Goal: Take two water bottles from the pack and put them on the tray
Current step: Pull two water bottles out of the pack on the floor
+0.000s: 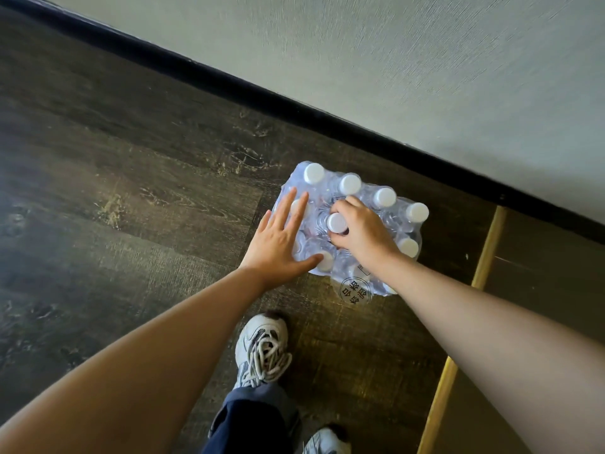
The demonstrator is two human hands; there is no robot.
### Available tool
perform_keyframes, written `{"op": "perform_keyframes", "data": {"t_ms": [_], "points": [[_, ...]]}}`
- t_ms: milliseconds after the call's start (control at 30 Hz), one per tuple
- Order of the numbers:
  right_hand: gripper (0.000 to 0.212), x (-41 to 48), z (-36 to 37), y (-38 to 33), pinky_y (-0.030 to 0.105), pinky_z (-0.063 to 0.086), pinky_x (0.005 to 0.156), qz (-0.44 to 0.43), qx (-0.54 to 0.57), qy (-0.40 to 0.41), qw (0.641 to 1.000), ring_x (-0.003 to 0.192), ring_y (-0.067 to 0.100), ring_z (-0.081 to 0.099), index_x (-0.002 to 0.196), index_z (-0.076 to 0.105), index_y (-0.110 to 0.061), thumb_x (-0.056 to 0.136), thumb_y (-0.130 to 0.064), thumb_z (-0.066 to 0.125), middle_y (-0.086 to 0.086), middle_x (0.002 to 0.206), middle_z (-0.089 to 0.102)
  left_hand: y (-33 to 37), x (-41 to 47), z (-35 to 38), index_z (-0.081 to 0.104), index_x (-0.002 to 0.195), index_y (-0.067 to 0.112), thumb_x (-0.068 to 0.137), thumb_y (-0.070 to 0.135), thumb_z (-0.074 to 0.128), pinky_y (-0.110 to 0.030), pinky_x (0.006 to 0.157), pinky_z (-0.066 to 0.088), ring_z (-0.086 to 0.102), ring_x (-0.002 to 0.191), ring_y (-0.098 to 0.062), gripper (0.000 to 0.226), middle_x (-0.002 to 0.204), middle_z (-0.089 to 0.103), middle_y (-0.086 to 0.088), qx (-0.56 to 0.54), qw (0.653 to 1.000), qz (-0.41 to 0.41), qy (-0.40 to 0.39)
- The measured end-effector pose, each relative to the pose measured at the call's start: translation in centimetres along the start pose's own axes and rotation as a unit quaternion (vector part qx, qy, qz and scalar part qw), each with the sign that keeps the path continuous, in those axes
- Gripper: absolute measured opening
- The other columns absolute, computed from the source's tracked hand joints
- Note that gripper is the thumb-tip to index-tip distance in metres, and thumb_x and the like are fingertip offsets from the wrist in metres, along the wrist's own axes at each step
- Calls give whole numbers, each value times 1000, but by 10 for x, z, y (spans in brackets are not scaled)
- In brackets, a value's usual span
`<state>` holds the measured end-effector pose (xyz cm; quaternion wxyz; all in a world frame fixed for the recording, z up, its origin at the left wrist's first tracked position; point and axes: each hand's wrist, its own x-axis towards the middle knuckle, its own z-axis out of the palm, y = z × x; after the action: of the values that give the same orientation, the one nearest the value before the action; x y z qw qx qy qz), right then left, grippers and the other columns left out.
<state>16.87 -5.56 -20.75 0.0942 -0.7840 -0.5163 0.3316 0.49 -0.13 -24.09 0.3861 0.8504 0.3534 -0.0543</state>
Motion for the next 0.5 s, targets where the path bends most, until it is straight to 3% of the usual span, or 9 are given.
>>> {"op": "perform_keyframes", "data": {"t_ms": [133, 233, 333, 433, 500], "points": [[26, -15, -30, -13, 34, 45, 71, -16, 29, 13, 999, 91, 28, 58, 94, 58, -6, 72, -10, 70, 11, 106, 58, 5, -1, -9, -27, 137, 39, 73, 69, 48, -41, 120, 3, -4, 147, -16, 102, 160, -11, 1, 22, 999, -8, -27], [25, -32, -64, -30, 30, 40, 72, -28, 53, 32, 998, 91, 24, 57, 93, 59, -5, 71, -10, 71, 11, 104, 59, 19, -3, -22, -17, 145, 28, 74, 66, 51, -41, 120, 0, -8, 147, -17, 105, 159, -12, -2, 33, 999, -18, -35], [29, -50, -105, -53, 34, 45, 75, -41, 60, 49, 996, 86, 22, 56, 93, 61, -3, 68, -10, 73, 15, 97, 60, 48, -7, -42, -7, 147, 24, 73, 64, 56, -40, 120, 2, -4, 147, -18, 106, 160, -4, -2, -1, 1000, -2, -17], [29, -69, -150, -74, 22, 40, 66, -60, 67, 61, 994, 76, 19, 54, 89, 65, -4, 63, -10, 76, 11, 86, 60, 85, -9, -67, 11, 147, 22, 66, 58, 70, -38, 118, 18, 19, 145, -19, 106, 157, 21, -3, -101, 995, 12, 7], [28, -79, -178, -86, 10, 35, 63, -80, 66, 75, 992, 73, 16, 53, 86, 67, -6, 60, -8, 77, 7, 82, 61, 108, -13, -82, 27, 140, 23, 58, 51, 79, -34, 106, 36, 42, 130, -16, 101, 142, 44, 6, -189, 981, 1, 40]]}}
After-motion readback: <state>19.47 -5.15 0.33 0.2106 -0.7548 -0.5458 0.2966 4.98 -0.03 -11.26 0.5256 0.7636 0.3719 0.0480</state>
